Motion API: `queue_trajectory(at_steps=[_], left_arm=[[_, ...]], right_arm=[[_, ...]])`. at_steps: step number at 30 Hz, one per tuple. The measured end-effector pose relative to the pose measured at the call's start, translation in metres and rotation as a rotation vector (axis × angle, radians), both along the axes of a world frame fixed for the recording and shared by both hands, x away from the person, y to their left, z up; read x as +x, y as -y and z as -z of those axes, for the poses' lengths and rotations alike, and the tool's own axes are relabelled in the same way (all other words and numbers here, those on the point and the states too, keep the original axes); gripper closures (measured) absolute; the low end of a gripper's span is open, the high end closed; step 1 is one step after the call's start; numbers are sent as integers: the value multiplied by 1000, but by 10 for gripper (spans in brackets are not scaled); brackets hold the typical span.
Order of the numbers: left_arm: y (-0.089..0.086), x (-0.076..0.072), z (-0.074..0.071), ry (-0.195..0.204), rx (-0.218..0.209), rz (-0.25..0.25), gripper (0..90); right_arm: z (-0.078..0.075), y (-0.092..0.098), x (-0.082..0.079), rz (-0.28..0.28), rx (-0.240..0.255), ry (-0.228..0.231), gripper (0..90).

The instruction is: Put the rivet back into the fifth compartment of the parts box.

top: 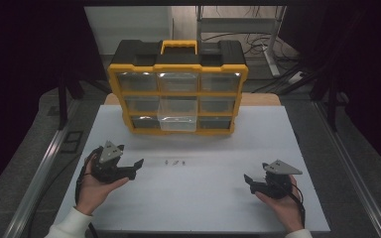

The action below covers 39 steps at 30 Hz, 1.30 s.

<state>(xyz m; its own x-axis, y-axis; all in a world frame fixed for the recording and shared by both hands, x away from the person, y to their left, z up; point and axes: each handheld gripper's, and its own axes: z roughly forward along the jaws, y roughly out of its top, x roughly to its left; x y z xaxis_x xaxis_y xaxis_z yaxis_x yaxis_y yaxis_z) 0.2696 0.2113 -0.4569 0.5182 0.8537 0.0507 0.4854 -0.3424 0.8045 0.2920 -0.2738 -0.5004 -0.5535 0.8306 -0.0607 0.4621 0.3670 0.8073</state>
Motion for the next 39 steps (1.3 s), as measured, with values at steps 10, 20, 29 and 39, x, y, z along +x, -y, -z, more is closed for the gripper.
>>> queue_trajectory(at_steps=[10,20,29,39], left_arm=[[0,7,8,-52,15,11,189],[6,24,21,-140,39,24,204],[24,42,28,-216,41,64,225],[44,56,26,-265,35,101,227]], right_arm=[[0,-1,0,2,-5,0,197],[0,-1,0,5,-4,0,195],[0,-2,0,2,-5,-1,194],[0,-2,0,0,-1,-1,195]])
